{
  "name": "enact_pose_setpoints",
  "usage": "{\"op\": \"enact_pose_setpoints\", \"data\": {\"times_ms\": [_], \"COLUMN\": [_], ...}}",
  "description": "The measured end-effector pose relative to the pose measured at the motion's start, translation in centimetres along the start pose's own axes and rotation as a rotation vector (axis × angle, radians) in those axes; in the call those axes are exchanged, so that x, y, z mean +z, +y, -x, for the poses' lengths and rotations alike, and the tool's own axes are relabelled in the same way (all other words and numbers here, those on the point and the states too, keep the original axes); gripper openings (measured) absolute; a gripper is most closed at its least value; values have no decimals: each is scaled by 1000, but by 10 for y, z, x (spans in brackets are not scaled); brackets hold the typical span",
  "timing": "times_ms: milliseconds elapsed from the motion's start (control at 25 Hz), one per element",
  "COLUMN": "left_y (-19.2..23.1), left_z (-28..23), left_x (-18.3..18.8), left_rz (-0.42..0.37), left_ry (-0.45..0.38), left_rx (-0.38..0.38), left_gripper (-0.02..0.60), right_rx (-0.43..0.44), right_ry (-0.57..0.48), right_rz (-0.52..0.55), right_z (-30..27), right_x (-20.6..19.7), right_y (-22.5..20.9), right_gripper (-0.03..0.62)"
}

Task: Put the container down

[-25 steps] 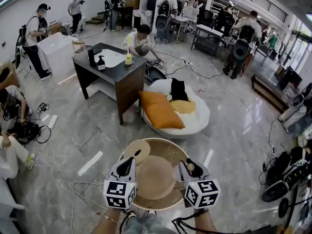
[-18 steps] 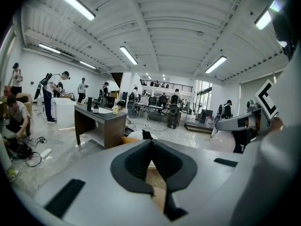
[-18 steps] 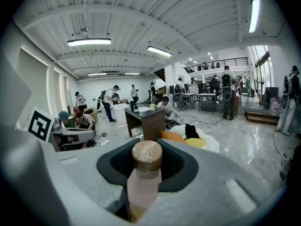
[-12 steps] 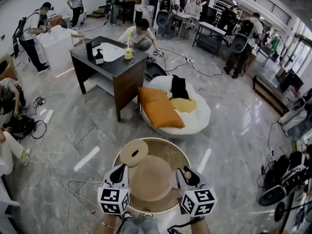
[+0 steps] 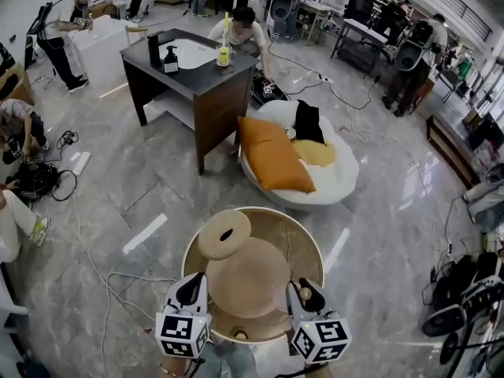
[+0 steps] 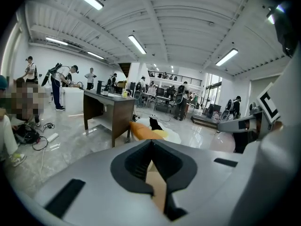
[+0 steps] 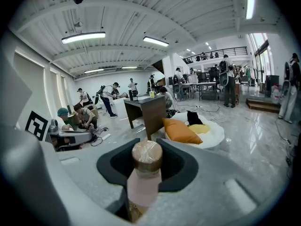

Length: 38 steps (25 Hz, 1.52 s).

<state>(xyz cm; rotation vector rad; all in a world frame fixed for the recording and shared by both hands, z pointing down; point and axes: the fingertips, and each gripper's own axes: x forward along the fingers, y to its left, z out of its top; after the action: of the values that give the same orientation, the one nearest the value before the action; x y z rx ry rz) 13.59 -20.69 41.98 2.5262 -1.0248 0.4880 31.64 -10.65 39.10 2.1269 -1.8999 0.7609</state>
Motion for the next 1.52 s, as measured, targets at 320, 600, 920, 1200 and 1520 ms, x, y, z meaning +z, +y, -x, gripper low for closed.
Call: {"op": "enact_pose_setpoints", "data": {"times_ms": [320,600,920,1200,1520], "left_y": [17,46,79,96,102], "left_z": [-14,-19,-14,-11,3], "left_x": [-59,-140,-188,-222,-241], "left_rz": [29,57,77,110,103], "left_ry": [25,71,79,76,95], "left_rx": [26,62,125,163,174], "left_gripper": [-8,-8,-8,-8,-8], "right_rx": [30,63,96,120,147], "right_ry": [52,93,137,169,216], "right_rz": [-10,30,42,64,82], "right_z": [-33,-61,-89,-103,-118], "right_x": [-60,-126,-172,-208,-235], "right_y": [6,22,40,50,65], "right_gripper": [115,115,115,115,115]}}
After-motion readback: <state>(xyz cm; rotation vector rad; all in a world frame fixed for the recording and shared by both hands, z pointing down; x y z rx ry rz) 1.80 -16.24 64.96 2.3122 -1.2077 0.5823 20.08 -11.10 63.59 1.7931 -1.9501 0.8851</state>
